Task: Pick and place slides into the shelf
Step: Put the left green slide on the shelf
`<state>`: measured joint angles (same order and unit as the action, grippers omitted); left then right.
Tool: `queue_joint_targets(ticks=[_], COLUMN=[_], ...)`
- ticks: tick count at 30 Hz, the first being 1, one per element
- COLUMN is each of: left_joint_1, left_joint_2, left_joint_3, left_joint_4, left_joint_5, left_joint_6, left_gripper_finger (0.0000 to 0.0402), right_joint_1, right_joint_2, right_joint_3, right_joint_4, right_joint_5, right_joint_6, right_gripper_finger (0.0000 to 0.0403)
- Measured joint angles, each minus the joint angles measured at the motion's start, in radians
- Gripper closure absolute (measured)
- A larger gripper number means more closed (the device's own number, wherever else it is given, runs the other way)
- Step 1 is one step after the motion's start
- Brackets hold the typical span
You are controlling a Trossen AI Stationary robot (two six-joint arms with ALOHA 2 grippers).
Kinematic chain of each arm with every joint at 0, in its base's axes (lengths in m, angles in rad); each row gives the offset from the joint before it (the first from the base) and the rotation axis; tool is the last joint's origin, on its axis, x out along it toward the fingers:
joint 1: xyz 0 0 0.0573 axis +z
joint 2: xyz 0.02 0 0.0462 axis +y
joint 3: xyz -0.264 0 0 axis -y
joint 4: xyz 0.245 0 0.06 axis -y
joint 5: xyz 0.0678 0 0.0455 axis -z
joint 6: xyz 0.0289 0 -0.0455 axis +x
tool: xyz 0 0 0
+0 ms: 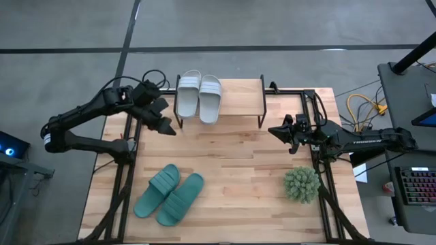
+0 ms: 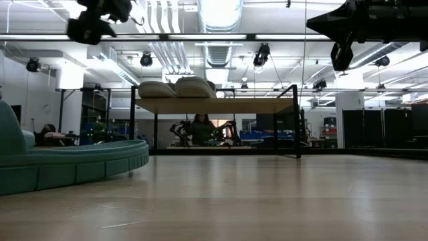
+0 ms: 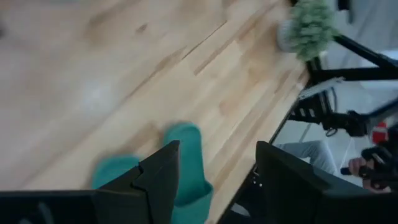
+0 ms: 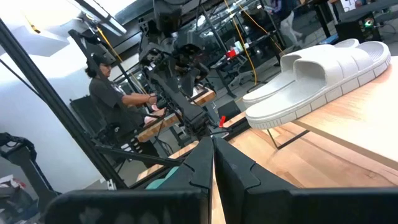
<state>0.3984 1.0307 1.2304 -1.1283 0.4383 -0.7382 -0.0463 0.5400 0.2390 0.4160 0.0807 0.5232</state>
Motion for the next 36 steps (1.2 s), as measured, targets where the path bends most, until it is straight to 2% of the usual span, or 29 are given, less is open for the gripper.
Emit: queue_joint_targets(ticks=[5, 11, 17, 28, 36], left_joint_1=[-0.096, -0.243, -0.402, -0.631, -0.754], left_joint_2=[-0.053, -0.125, -0.111, 0.076, 0.164], left_joint_3=[0.0, 0.0, -0.001, -0.002, -0.001], left_joint_4=[-0.089, -0.092, -0.094, -0.092, -0.092], left_joint_5=[-0.176, -0.4, -0.553, -0.578, -0.575], left_joint_6=[-0.184, -0.433, -0.633, -0.848, -0.89], left_gripper_finger=[0.0207, 0.0207, 0.0207, 0.0207, 0.0207], right_joint_1=[0.0, 0.0, 0.0, 0.0, 0.0], right_joint_2=[0.0, 0.0, 0.0, 0.0, 0.0], right_joint_3=[0.0, 0.0, 0.0, 0.0, 0.0], right_joint_4=[0.0, 0.0, 0.0, 0.0, -0.001], right_joint_5=[0.0, 0.0, 0.0, 0.0, 0.0], right_joint_6=[-0.001, -0.003, -0.007, -0.007, -0.008], right_gripper_finger=[0.0394, 0.0394, 0.0394, 0.0394, 0.0394])
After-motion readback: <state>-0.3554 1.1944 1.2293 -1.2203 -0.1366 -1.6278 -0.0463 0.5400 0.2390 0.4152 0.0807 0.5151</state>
